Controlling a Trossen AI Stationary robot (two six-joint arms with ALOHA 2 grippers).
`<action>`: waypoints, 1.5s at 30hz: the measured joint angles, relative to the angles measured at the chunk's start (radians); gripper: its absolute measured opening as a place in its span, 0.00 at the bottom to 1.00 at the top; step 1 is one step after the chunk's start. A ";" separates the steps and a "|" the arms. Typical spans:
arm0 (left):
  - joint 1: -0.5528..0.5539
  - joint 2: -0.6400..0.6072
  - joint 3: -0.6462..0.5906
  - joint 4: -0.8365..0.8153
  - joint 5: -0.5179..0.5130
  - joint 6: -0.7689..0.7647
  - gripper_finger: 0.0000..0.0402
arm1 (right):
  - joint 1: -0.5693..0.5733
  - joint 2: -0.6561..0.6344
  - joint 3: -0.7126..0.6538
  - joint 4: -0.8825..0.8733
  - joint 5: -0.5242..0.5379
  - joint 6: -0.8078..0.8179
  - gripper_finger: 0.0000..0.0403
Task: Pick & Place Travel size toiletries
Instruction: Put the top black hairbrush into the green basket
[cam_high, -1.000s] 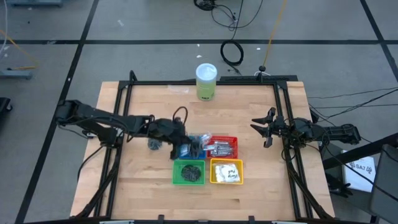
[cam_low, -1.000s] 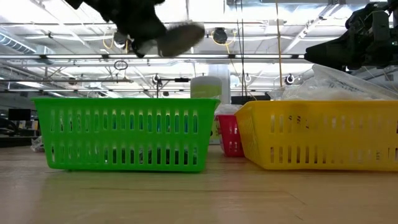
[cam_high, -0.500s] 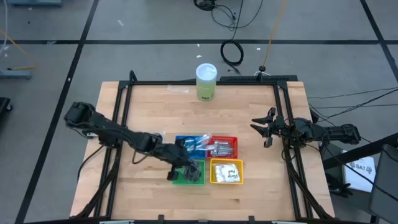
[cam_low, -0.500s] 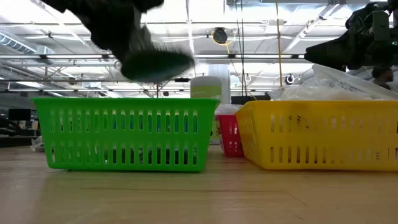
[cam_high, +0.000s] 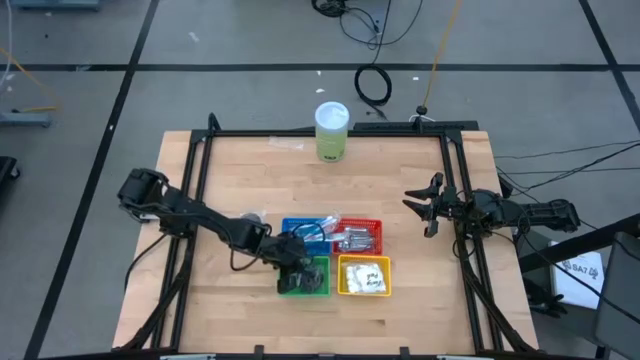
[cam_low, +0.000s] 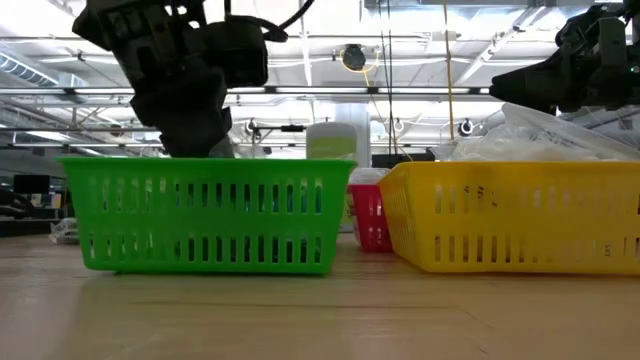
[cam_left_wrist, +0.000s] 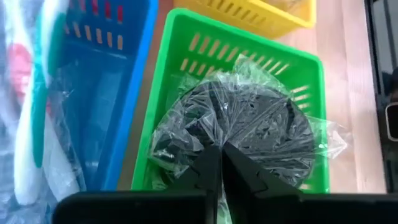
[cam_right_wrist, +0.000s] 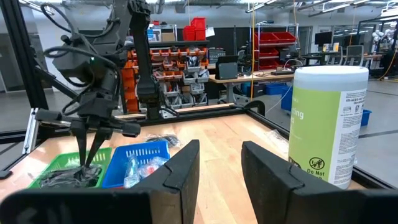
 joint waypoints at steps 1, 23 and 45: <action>0.000 -0.006 0.000 -0.004 0.000 -0.012 0.05 | 0.000 0.000 0.000 0.000 0.000 0.000 0.27; 0.004 -0.322 0.001 -0.047 -0.105 -0.085 0.30 | 0.000 0.000 0.000 0.000 0.000 0.000 0.27; 0.077 0.097 0.000 0.145 0.313 -0.206 0.30 | 0.000 0.000 0.000 0.002 0.000 0.000 0.27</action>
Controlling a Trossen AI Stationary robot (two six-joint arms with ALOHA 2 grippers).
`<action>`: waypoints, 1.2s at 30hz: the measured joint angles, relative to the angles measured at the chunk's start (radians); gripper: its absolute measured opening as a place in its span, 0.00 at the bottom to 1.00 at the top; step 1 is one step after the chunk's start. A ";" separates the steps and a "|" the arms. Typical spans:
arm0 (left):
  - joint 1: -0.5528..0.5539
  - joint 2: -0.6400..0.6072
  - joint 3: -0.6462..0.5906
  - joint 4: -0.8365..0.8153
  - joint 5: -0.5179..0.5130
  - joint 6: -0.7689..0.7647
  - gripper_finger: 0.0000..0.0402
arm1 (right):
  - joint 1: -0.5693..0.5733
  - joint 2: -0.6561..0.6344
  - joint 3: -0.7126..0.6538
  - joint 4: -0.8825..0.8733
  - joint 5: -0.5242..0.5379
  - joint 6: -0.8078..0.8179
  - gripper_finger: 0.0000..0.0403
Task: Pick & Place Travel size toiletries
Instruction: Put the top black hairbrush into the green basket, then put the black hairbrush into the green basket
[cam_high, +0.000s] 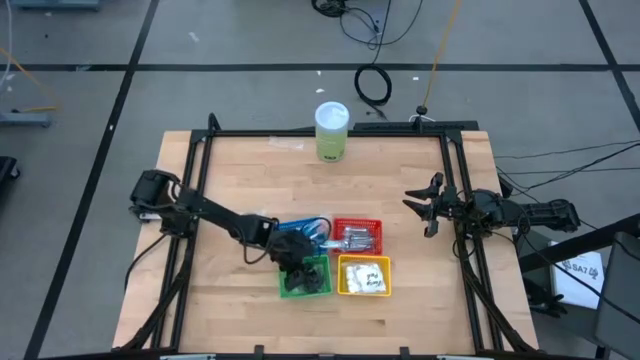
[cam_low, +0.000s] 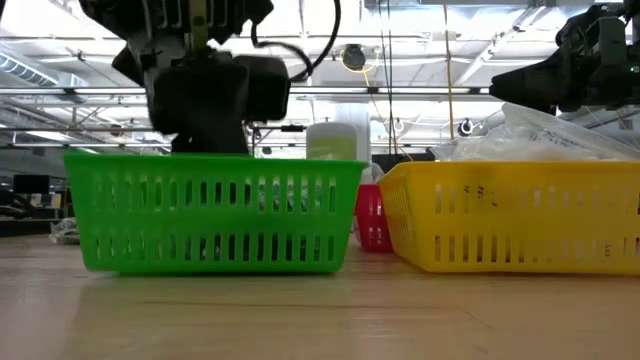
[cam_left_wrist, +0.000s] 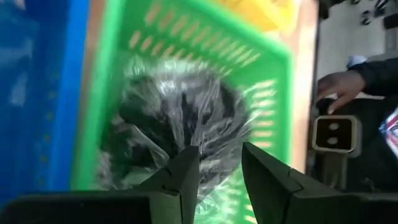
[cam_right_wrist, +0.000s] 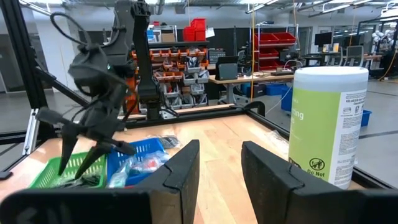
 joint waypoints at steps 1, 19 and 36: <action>0.003 -0.010 0.000 0.001 0.000 0.001 0.30 | 0.000 0.000 0.000 0.000 0.000 0.000 0.27; -0.036 -0.448 0.001 -0.664 -0.582 -0.144 0.30 | 0.000 0.000 0.000 0.001 0.000 0.000 0.27; 0.008 -0.469 -0.187 -1.001 -0.616 -0.796 0.61 | 0.000 0.000 0.000 0.000 0.000 0.000 0.27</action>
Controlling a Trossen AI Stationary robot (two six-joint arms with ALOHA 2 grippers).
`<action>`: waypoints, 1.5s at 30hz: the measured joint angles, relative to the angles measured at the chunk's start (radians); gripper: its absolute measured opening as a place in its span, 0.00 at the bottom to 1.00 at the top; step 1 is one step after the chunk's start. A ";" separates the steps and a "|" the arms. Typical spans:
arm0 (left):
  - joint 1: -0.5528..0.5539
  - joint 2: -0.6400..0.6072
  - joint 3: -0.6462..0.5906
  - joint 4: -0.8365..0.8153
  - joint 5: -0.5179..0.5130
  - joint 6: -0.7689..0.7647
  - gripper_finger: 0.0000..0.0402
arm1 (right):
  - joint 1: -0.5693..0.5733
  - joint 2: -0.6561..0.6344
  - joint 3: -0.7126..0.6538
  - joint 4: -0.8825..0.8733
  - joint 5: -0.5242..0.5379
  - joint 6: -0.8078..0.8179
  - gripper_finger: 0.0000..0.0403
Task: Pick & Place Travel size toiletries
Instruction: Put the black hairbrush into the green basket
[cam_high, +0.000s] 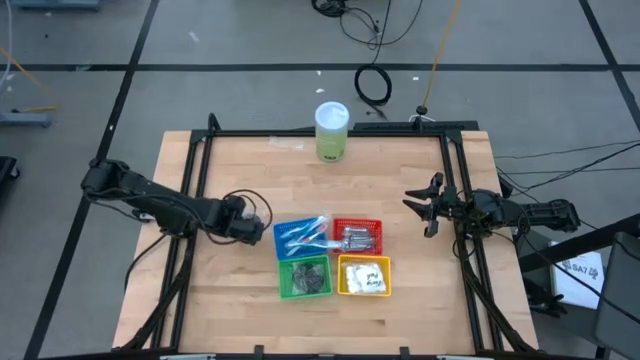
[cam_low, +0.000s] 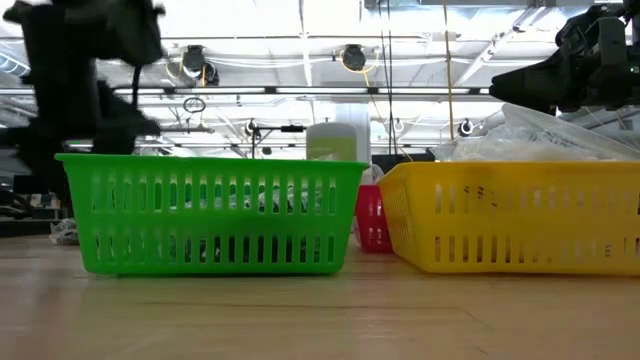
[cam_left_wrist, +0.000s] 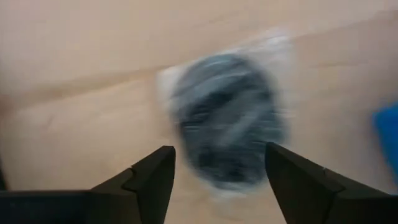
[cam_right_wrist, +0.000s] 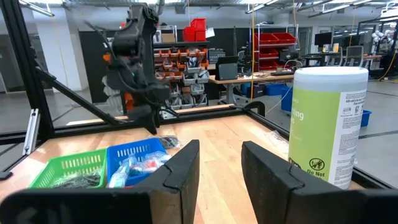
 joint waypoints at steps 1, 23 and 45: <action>0.009 0.000 -0.024 0.000 0.014 -0.024 0.62 | 0.000 0.000 0.000 0.000 0.000 0.000 0.27; 0.060 -0.018 -0.166 0.117 0.067 -0.034 0.64 | 0.000 0.000 0.000 0.000 0.000 0.000 0.27; 0.060 -0.013 -0.167 0.134 0.003 0.123 0.02 | 0.000 0.000 0.000 0.000 0.000 0.000 0.27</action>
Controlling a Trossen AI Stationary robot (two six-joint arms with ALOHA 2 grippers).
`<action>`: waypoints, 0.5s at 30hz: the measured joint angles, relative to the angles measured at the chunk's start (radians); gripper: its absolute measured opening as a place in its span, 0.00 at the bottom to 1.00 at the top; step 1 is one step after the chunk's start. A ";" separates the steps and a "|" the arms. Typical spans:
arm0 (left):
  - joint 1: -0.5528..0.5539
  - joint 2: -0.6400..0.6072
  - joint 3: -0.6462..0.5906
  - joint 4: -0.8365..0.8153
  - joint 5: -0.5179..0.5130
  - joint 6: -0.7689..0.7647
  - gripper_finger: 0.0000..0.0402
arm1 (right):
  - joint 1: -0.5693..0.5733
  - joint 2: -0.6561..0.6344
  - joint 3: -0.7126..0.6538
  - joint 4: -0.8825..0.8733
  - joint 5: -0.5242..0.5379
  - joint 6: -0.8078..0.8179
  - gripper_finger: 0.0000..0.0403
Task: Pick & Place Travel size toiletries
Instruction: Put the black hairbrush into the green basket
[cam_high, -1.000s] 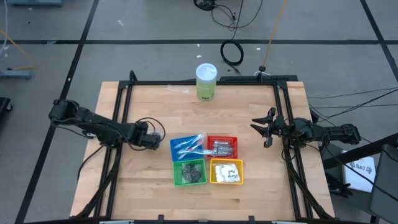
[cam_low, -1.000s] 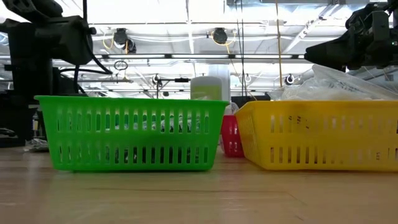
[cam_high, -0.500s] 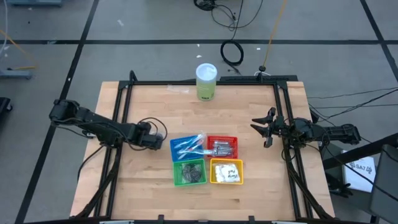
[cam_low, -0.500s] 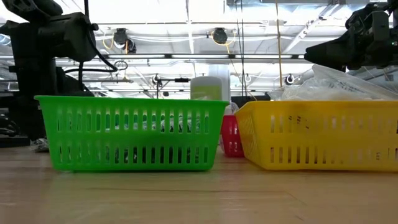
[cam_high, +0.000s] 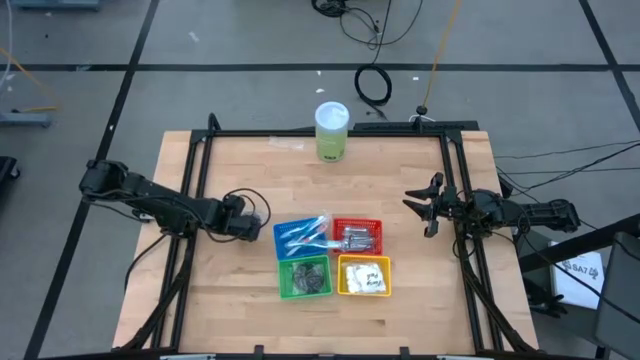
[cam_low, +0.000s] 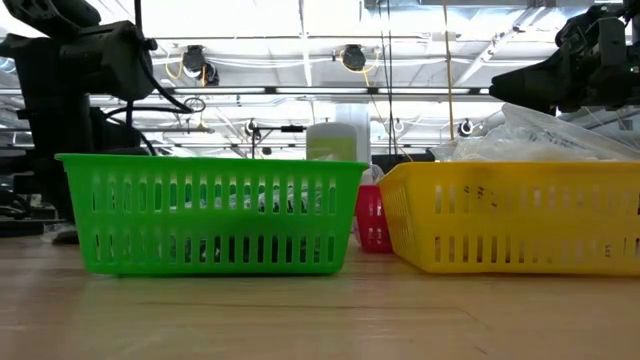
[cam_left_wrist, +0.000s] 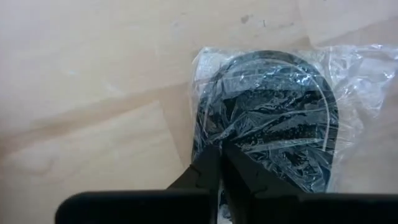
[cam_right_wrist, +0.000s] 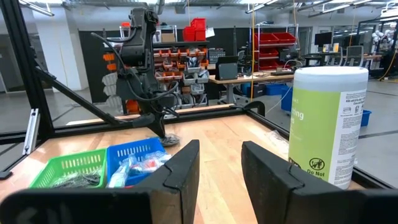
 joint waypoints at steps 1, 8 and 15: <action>0.000 0.000 0.000 0.000 -0.006 0.015 0.02 | 0.000 0.000 0.000 0.000 0.000 0.000 0.27; 0.000 -0.033 0.005 -0.009 -0.083 0.037 0.00 | 0.000 0.000 0.000 0.000 0.000 0.000 0.27; 0.000 -0.105 0.096 -0.027 -0.163 0.133 0.00 | 0.000 0.000 0.000 0.000 0.000 0.000 0.27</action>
